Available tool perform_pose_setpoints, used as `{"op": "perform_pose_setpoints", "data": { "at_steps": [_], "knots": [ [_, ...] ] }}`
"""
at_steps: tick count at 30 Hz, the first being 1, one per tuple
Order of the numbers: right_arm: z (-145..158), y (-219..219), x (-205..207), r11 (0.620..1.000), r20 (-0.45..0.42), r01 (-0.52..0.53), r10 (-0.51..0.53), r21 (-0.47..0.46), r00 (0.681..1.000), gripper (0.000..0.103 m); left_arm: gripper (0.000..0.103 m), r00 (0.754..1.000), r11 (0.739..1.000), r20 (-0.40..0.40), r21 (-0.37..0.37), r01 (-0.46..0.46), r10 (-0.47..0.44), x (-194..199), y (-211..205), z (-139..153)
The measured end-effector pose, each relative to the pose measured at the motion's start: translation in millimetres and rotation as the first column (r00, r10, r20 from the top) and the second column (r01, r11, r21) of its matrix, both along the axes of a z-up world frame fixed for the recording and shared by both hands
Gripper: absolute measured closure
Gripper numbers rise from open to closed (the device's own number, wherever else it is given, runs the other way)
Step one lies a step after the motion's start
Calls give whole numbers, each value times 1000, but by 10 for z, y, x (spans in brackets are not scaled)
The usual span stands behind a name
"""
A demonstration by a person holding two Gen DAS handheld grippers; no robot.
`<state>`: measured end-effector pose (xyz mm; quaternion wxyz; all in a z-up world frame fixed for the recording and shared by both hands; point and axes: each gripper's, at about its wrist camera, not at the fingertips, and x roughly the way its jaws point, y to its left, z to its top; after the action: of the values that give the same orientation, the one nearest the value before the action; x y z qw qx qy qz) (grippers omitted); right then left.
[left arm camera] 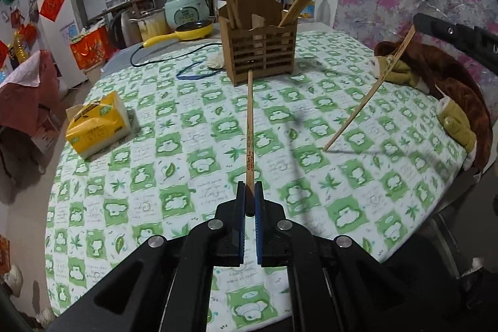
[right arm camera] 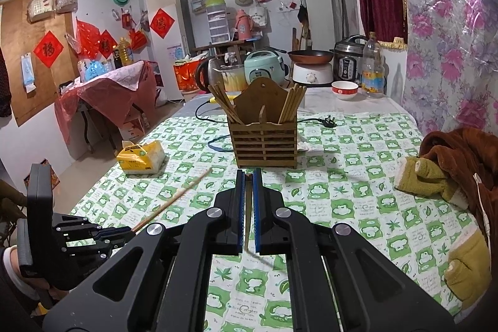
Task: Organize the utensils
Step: 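Lift both held chopsticks and carry them over the wooden holder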
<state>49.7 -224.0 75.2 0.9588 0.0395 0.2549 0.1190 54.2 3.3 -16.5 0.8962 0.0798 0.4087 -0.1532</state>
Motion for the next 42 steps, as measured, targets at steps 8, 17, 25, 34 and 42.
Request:
{"op": "perform_pose_setpoints", "data": {
  "at_steps": [8,17,25,34,42],
  "knots": [
    [-13,12,16,1000,-3,-8,8,-3,1000,97,97,1000,1000,-30,-4,-10,10,-7,-17,-56],
    [-17,29,11,1000,5,-9,9,-11,1000,97,97,999,1000,37,4,-2,2,5,-25,203],
    [48,60,117,1000,16,-16,17,-21,1000,97,97,997,999,57,12,41,-42,230,-141,410],
    [247,61,315,1000,54,-22,23,-20,998,97,97,990,995,94,2,102,-101,519,-296,802],
    [566,8,567,1000,128,-13,14,-15,992,97,97,982,992,143,-21,126,-122,798,-423,1121]
  ]
}}
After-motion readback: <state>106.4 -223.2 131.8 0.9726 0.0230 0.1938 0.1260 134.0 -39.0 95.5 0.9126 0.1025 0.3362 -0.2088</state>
